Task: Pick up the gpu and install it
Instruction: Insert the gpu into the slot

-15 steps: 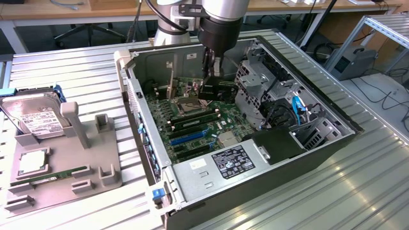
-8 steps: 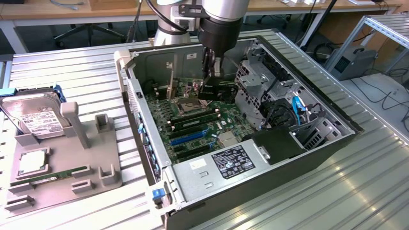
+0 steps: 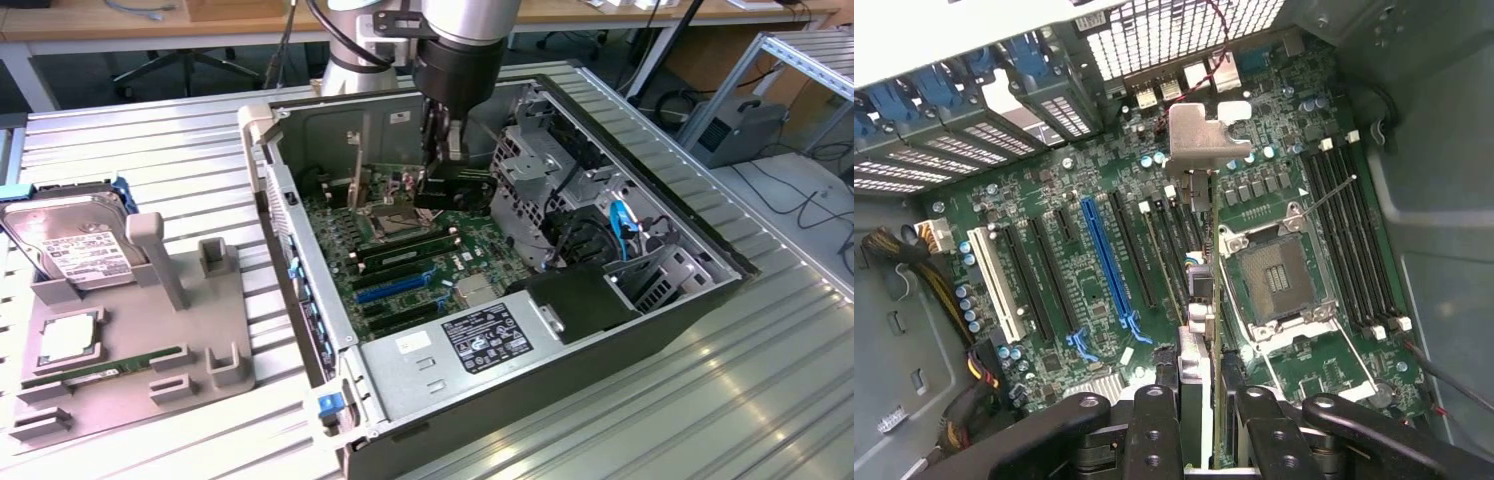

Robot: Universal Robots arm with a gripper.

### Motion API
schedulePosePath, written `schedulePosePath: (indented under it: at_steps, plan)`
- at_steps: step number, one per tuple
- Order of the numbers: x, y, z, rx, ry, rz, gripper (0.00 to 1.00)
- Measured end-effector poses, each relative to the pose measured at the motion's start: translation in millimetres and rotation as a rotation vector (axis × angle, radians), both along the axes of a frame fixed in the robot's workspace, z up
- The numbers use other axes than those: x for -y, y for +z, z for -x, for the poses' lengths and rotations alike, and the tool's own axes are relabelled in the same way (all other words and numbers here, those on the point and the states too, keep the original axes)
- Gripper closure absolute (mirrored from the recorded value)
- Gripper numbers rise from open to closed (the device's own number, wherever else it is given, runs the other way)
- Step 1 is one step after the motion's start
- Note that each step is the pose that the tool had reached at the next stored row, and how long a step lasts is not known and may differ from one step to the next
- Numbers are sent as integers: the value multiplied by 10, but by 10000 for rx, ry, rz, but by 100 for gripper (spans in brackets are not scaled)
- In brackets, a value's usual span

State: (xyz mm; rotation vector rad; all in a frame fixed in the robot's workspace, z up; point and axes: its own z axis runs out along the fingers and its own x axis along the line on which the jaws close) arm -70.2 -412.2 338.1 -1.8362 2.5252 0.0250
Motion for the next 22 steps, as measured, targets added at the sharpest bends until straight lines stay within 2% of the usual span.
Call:
schedulePosePath:
  at_steps: [22]
  plan:
    - [0,-14,0,0,518,11,73]
